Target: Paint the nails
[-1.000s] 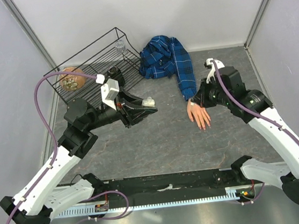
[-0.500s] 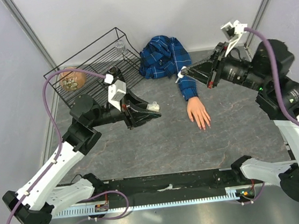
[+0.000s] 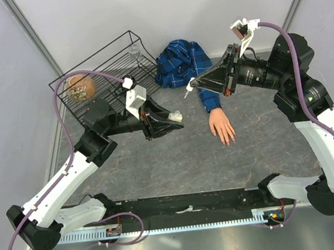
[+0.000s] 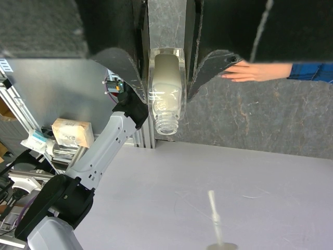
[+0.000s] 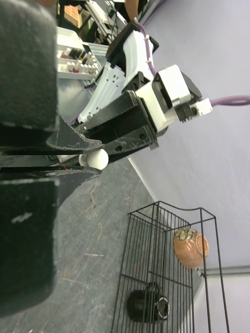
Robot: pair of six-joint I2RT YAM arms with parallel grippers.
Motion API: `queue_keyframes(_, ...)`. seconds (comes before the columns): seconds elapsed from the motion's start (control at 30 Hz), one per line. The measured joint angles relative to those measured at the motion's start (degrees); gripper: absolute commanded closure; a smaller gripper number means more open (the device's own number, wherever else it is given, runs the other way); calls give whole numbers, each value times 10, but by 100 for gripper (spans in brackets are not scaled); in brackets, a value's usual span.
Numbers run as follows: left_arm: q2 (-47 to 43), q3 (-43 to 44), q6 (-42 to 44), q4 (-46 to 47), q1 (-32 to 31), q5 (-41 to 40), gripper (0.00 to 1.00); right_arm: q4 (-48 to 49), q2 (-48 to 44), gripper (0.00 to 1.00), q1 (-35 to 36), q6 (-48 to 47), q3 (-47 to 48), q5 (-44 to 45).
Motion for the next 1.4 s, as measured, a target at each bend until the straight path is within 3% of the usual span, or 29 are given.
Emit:
queue_keyframes(0.87,31,27,0,4,0,-2,98,11,-4,100,40,1,-30,-25)
queue_keyframes(1.4,31,29,0,4,0,-1,98,5,-4,100,49,-13,-30,17)
